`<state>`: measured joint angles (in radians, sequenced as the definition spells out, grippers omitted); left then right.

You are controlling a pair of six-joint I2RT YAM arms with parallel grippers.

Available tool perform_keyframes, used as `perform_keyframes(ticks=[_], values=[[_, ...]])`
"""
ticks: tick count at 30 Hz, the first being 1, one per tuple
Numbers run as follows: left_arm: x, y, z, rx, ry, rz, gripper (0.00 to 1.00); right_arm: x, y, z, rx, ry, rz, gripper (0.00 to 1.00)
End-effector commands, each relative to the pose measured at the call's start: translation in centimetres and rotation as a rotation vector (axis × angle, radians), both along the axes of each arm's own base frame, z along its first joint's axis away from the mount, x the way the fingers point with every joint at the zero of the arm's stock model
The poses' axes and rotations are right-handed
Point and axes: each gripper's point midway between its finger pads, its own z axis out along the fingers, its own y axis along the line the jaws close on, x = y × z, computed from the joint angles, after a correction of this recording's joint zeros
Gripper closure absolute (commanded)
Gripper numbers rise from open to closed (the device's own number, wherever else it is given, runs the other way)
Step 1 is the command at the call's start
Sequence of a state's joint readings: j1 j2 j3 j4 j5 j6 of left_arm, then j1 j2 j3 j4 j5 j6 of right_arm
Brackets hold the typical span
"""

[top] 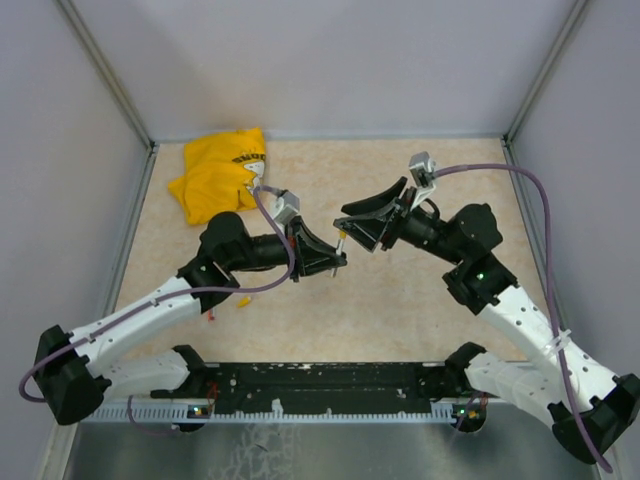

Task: Insert the pens into the pen caps
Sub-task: Press the pen cap onto the pen.

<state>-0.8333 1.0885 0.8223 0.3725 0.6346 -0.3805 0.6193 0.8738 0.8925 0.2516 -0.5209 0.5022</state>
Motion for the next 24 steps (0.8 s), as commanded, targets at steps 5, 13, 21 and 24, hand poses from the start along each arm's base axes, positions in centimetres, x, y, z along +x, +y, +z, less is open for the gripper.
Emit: perform_keyframes(ticks=[5,13,21,24], values=[[-0.1,-0.5,2.4,-0.06,-0.07,-0.036,1.0,-0.5,0.3,2.4,0.019,-0.053,0.044,0.64],[0.4,-0.6,2.8,-0.065,-0.086,-0.013,1.0,-0.3,0.7,1.3,-0.006,-0.025,0.059,0.8],[1.4,-0.7,4.2,-0.092,-0.115,0.032,1.0,-0.3,0.8,0.2,-0.036,-0.004,0.065,1.0],[2.1,-0.6,5.0,-0.111,-0.117,0.072,1.0,-0.2,0.8,-0.3,-0.052,0.004,0.06,1.0]])
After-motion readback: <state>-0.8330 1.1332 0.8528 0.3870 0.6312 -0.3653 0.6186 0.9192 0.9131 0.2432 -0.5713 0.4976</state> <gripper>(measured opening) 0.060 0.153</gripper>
